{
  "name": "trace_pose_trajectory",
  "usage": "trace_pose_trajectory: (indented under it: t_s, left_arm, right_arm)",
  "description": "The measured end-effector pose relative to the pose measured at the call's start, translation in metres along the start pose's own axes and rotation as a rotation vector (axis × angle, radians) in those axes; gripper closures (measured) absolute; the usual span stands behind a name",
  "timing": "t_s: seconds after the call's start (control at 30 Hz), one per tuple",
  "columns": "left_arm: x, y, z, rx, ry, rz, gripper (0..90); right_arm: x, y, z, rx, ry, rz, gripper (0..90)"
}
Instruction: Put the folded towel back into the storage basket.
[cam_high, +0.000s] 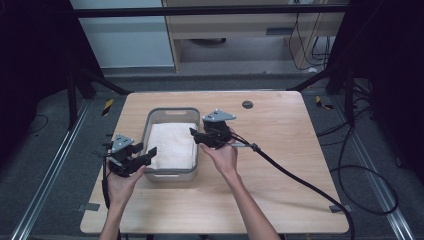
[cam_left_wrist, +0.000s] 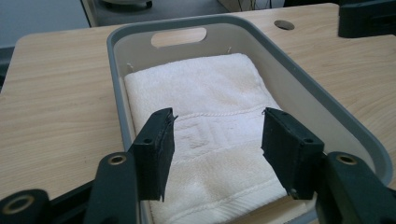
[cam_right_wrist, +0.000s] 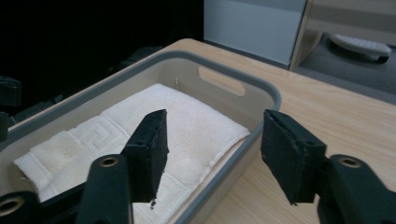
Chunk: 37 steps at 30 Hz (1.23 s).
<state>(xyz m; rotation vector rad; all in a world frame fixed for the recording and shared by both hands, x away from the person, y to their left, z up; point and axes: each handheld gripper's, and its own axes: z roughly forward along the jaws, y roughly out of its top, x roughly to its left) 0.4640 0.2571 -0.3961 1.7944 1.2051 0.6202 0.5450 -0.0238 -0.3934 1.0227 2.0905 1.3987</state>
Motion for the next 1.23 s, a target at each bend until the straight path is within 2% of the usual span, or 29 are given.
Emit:
trace_pose_trajectory:
  t_s: [0.13, 0.23, 0.3, 0.37, 0.5, 0.87, 1.1, 1.23]
  left_arm:
    - [-0.005, -0.002, -0.004, -0.015, -0.015, 0.012, 42.0]
    - [-0.009, -0.005, -0.006, -0.017, -0.018, 0.031, 40.2]
    - [-0.011, -0.008, -0.007, -0.02, -0.02, 0.043, 38.3]
    - [-0.013, -0.011, -0.008, -0.028, -0.027, 0.054, 37.1]
    - [-0.015, -0.018, -0.008, -0.034, -0.036, 0.085, 35.6]
    - [-0.031, -0.028, -0.005, -0.02, -0.059, 0.116, 34.6]
    - [-0.042, -0.041, -0.001, 0.017, -0.071, 0.141, 34.5]
    - [-0.047, -0.047, -0.005, 0.012, -0.076, 0.15, 34.6]
  right_arm:
    - [-0.008, -0.003, -0.021, -0.029, 0.0, 0.003, 30.8]
    - [-0.016, -0.009, -0.037, -0.024, 0.004, 0.005, 25.2]
    - [-0.021, -0.016, -0.047, -0.023, 0.007, -0.011, 22.2]
    - [-0.028, -0.024, -0.058, -0.018, 0.006, -0.016, 21.6]
    - [-0.043, -0.04, -0.08, -0.026, 0.01, 0.019, 20.2]
    - [-0.08, -0.083, -0.134, -0.026, -0.034, 0.055, 16.2]
    - [-0.102, -0.115, -0.161, -0.01, -0.082, 0.068, 14.7]
    - [-0.111, -0.13, -0.171, 0.008, -0.111, 0.076, 14.9]
